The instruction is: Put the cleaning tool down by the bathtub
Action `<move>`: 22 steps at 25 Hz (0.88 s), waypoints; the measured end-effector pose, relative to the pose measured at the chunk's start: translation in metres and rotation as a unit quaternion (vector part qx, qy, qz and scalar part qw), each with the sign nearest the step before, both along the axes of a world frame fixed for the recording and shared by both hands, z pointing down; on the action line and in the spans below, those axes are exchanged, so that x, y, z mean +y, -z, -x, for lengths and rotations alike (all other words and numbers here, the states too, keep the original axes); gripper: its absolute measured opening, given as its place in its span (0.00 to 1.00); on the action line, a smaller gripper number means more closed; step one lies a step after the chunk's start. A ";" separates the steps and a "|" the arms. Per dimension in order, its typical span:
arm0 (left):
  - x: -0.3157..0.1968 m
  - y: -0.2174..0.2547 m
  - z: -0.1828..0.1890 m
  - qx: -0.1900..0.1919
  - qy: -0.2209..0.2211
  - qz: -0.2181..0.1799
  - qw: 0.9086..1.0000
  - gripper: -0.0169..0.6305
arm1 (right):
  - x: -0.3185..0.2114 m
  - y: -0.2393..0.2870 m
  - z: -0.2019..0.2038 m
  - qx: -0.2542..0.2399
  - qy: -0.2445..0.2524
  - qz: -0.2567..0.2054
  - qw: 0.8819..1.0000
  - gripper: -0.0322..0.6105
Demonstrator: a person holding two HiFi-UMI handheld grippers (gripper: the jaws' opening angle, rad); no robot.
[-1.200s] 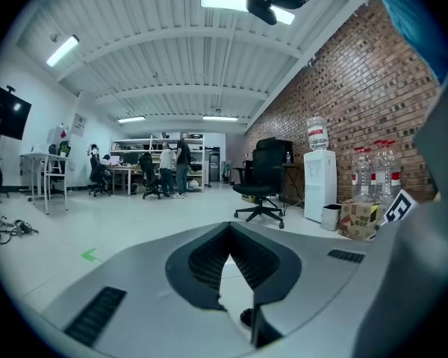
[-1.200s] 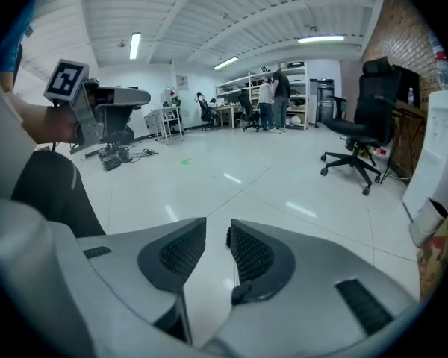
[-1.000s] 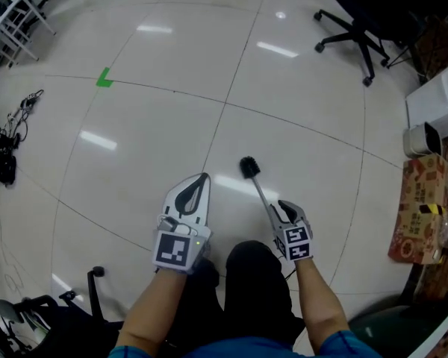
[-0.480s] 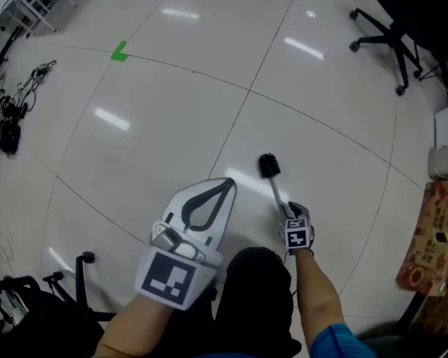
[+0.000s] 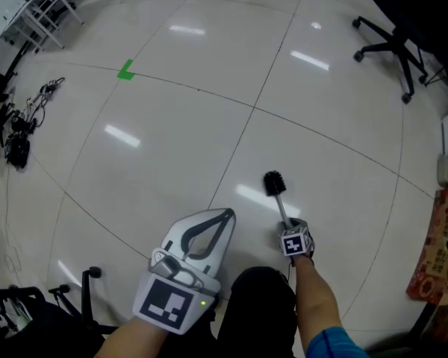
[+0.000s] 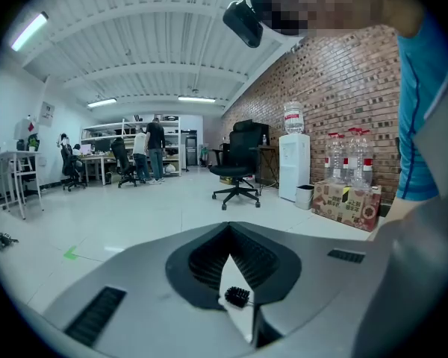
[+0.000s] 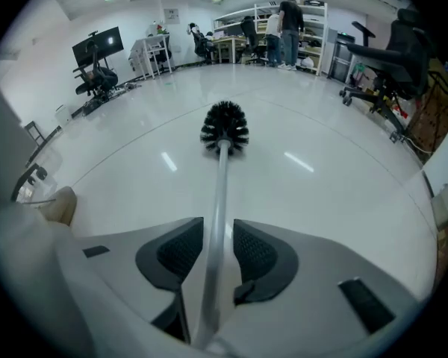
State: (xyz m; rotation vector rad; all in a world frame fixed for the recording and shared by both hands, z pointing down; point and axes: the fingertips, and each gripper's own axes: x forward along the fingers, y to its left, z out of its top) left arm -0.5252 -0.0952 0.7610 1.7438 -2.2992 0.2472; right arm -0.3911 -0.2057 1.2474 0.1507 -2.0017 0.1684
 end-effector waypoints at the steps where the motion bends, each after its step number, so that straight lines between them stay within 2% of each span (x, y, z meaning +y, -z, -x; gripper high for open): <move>1: 0.001 -0.001 0.000 0.000 -0.001 0.002 1.000 0.02 | 0.001 -0.006 -0.003 0.012 0.006 -0.002 1.000 0.29; 4: 0.002 -0.005 0.000 0.003 -0.002 0.010 1.000 0.02 | 0.005 -0.017 -0.011 0.040 0.009 0.001 0.999 0.18; 10: -0.008 -0.004 -0.003 -0.001 -0.012 0.003 1.000 0.02 | 0.004 -0.011 -0.018 0.045 -0.020 0.027 0.998 0.16; 16: -0.017 -0.009 -0.003 -0.013 -0.032 0.004 0.999 0.02 | 0.000 0.041 0.002 -0.034 -0.041 0.023 0.998 0.16; 22: -0.015 -0.027 0.010 -0.009 -0.034 0.022 0.999 0.02 | -0.012 0.146 0.016 -0.100 -0.049 -0.013 0.994 0.16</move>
